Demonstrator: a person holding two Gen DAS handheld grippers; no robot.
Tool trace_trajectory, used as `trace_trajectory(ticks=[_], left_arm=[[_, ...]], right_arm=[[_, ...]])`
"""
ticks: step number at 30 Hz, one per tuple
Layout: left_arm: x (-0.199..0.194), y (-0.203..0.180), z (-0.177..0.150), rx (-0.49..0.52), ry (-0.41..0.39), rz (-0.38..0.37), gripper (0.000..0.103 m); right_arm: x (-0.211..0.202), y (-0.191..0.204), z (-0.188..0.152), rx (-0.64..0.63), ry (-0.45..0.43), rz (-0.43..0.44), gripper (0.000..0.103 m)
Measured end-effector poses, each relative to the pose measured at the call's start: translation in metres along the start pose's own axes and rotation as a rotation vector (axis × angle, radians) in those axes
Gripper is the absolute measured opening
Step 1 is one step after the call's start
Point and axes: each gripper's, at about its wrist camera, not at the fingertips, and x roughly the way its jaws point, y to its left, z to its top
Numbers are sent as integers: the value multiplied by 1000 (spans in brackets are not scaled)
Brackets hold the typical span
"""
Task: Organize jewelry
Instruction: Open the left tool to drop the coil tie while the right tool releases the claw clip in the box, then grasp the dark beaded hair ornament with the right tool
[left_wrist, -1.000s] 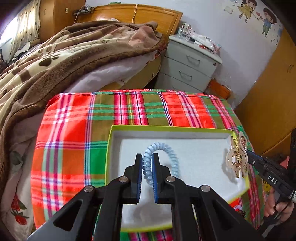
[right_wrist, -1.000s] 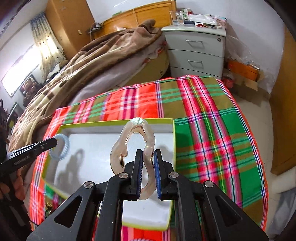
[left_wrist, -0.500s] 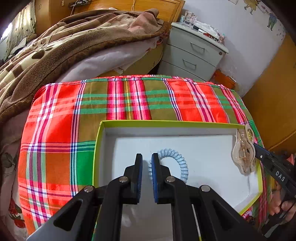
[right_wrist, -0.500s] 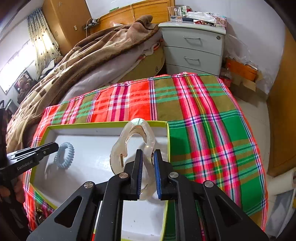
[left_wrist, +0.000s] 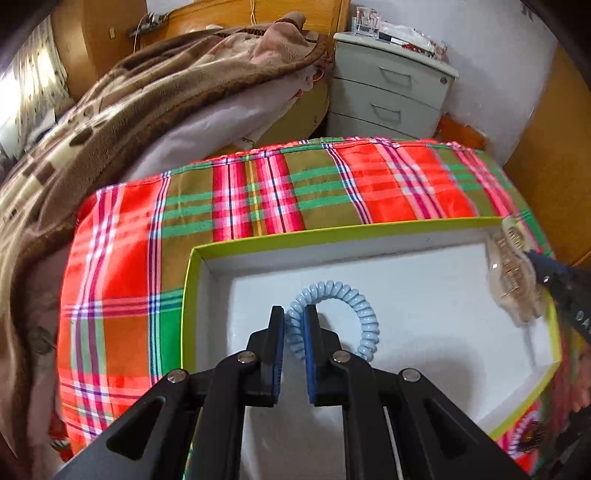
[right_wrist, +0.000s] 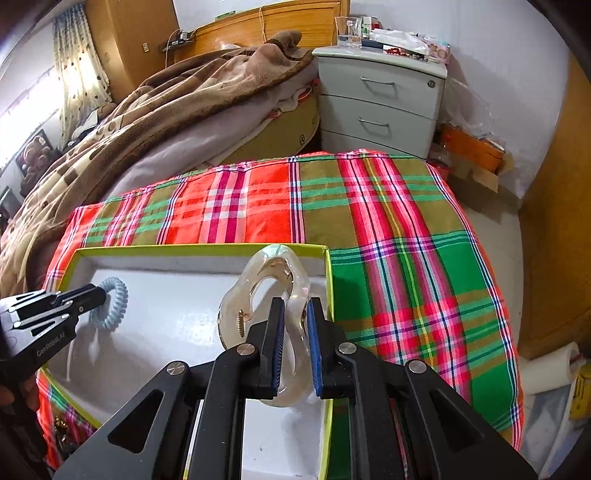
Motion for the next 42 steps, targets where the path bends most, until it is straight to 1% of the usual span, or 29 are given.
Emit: trace_trajectory(ticks=[3, 6, 11, 13, 16, 17, 22, 23, 25, 26, 28, 31, 33, 37, 42], left_arm=[[1, 0, 3, -9, -4, 20, 11], [4, 1, 6, -9, -19, 85, 11], [4, 10, 7, -49, -12, 69, 11], [3, 14, 6, -67, -9, 49, 12], [-5, 19, 4, -89, -19, 7, 20], [-9, 20, 2, -93, -23, -2, 24], [-36, 23, -10, -102, -55, -54, 26], [-42, 24, -12, -107, -63, -67, 28], [-56, 26, -18, -129, -82, -90, 32], [-63, 27, -22, -133, -94, -88, 33], [-75, 30, -32, -143, -113, -92, 33], [-88, 35, -48, -164, -121, -106, 34], [-96, 38, -60, -171, -130, -97, 34], [-106, 45, -87, -197, -135, -110, 35], [-115, 55, -115, -232, -143, -126, 36]], right_arm=[[-2, 0, -1, -2, -9, -7, 13], [-4, 2, -1, -11, -21, -10, 13], [-10, 3, -1, -12, -49, 1, 16], [-15, 4, -2, -13, -64, 4, 20], [-25, 4, -4, -18, -94, 16, 27], [-28, 4, -5, -17, -100, 20, 27], [-50, -1, -15, 2, -135, 45, 27], [-56, -3, -19, 8, -144, 53, 27], [-66, -7, -26, 13, -156, 66, 27], [-71, -8, -31, 15, -163, 72, 27], [-78, -11, -39, 12, -170, 82, 27], [-89, -14, -57, 8, -176, 117, 27], [-95, -17, -70, 9, -177, 161, 29], [-100, -20, -92, 0, -172, 214, 37], [-102, -18, -119, -53, -168, 308, 38]])
